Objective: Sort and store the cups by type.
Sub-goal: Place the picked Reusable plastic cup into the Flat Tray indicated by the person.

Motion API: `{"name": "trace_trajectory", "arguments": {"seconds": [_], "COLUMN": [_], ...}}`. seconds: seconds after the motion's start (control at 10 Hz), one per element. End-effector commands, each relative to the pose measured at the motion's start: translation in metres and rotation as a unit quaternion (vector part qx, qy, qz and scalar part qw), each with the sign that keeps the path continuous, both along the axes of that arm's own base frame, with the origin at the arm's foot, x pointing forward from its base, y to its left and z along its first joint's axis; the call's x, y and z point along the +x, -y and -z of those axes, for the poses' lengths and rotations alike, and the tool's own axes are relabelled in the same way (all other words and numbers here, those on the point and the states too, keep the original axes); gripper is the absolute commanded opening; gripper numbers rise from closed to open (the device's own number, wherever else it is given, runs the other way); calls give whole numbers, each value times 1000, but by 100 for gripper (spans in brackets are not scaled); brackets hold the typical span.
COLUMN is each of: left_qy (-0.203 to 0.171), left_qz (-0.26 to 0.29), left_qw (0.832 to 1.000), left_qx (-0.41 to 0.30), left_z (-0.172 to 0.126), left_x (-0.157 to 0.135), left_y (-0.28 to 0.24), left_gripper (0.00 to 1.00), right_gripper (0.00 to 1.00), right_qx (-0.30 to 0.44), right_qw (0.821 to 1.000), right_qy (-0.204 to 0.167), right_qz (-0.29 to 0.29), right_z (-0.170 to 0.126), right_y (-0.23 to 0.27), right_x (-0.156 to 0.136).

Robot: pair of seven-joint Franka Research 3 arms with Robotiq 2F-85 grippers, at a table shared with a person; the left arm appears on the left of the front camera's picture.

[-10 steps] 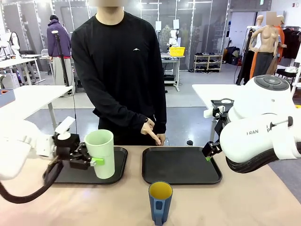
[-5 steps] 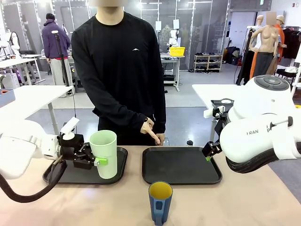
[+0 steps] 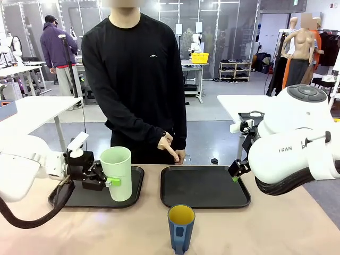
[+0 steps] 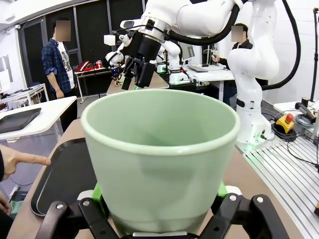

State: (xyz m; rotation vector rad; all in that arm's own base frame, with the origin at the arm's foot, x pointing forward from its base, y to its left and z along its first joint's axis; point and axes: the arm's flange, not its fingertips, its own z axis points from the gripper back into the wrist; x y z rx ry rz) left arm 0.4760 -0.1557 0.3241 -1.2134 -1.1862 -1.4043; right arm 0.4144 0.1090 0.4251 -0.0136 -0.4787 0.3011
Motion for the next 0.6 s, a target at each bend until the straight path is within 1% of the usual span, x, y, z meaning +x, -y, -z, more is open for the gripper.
{"name": "trace_trajectory", "arguments": {"seconds": [0.0,0.1,0.2,0.3,0.4,0.5], "left_qy": [0,12,33,56,65,64], "left_qz": [0,24,34,39,41,44], "left_qw": [1000,1000,999,998,997,997], "left_qx": [0,-8,2,11,15,12], "left_z": [0,8,9,2,-2,0], "left_x": [0,14,37,57,75,92], "left_y": [0,17,44,72,94,112], "left_gripper": [87,87,87,87,87,87], "right_gripper": [100,100,100,100,100,100], "right_qx": [2,2,2,2,2,2], "right_qw": [1000,1000,1000,1000,1000,1000], "right_qy": [-1,-1,-1,-1,-1,-1], "right_qz": [1,1,1,1,1,1], "right_z": [1,1,1,1,1,1], "right_y": [1,1,1,1,1,1], "right_x": [0,0,0,0,0,0]}}
